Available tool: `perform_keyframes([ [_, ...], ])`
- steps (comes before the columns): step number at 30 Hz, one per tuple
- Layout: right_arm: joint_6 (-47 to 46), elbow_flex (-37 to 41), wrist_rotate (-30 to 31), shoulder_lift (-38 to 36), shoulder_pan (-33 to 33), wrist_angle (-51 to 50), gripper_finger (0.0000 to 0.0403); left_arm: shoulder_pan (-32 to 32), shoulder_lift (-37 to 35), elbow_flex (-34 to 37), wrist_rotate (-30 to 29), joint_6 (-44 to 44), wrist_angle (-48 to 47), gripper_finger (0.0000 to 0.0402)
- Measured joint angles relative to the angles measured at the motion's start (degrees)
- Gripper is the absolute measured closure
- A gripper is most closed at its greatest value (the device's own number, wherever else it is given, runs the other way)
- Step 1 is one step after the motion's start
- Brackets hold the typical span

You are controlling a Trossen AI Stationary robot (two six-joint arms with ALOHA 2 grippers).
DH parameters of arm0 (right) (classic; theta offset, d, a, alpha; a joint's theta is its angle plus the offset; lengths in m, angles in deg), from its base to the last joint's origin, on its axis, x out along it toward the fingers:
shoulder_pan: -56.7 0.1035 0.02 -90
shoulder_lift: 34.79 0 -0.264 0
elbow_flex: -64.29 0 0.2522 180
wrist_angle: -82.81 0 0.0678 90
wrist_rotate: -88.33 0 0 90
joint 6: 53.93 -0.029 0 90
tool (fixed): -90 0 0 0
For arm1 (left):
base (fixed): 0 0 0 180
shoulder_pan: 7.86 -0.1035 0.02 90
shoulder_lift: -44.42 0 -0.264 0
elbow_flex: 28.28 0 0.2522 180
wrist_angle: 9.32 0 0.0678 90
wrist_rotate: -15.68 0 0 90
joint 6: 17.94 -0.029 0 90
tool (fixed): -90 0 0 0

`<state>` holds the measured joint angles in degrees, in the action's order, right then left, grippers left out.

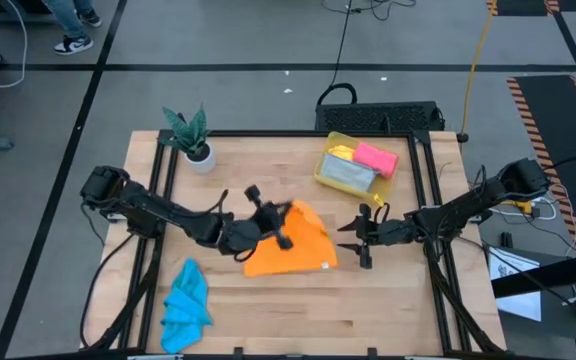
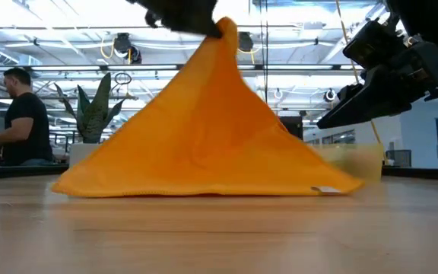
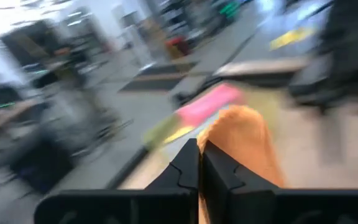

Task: Fold microfiber towels
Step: Fold the orange kitchen towel

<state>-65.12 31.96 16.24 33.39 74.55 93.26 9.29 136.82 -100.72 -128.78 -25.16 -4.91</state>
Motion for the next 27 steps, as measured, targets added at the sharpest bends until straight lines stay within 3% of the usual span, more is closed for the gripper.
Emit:
perform_keyframes([
  [3, 0.0, 0.0, 0.0, 0.1, -0.5, 0.0, 0.0187, 1.8, 0.0, 0.0, 3.0, -2.8, 4.0, 0.0390],
  [8, 0.3, 0.0, 0.0, 1.8, -0.7, 1.8, 0.0182, 2.8, -0.2, 0.0, -0.6, -7.4, 8.0, 0.0396],
  [14, 3.2, 0.0, 1.7, 5.2, -1.4, 4.8, 0.0187, 2.9, -0.4, 0.0, -0.9, -8.1, 8.1, 0.0386],
  [22, 19.2, 0.0, 1.6, 12.7, -1.7, 5.2, 0.0190, 2.9, -0.4, 0.0, -1.1, -7.6, 6.7, 0.0386],
  [27, 28.0, 0.0, 1.9, 20.6, -1.6, 14.3, 0.0190, 2.7, -0.4, 0.0, -1.1, -6.7, 5.1, 0.0385],
])
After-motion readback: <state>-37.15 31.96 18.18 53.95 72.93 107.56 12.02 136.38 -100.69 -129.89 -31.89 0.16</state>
